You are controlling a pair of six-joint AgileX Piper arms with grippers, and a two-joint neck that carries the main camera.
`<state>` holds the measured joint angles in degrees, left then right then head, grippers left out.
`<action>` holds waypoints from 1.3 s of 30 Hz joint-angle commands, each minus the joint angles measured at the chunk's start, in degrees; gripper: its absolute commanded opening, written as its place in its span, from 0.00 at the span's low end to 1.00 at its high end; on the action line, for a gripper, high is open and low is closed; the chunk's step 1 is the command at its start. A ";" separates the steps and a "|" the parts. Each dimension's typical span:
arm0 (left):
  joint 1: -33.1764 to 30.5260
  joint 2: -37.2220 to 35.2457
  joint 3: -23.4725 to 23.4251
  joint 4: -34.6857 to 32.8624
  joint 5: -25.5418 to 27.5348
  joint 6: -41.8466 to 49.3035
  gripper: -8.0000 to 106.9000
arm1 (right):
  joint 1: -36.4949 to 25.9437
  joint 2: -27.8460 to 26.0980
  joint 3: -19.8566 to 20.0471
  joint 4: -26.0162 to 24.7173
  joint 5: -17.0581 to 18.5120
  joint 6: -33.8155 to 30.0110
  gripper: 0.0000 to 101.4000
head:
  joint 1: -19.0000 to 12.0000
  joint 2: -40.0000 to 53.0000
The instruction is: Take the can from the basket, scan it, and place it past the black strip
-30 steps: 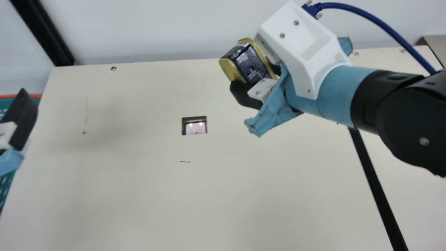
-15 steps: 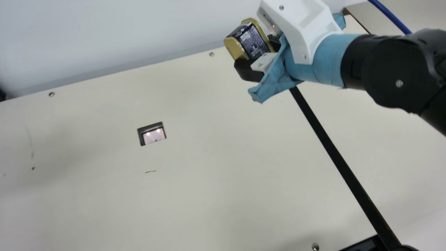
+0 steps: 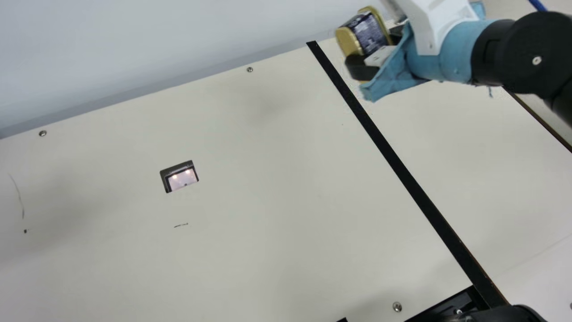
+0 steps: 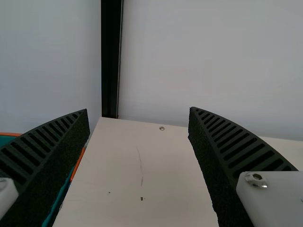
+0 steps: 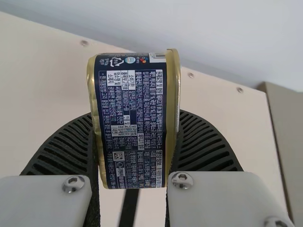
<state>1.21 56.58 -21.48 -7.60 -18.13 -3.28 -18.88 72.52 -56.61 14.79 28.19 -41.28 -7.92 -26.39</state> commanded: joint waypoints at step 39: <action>0.00 0.00 0.00 0.00 0.00 0.00 0.85 | -11.16 23.06 -15.00 -19.88 25.02 -1.58 0.00 | -1.38 -1.88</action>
<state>1.21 56.58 -21.48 -7.60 -18.13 -3.28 -30.15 95.51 -71.75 -4.91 52.92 -42.95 -7.92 -26.39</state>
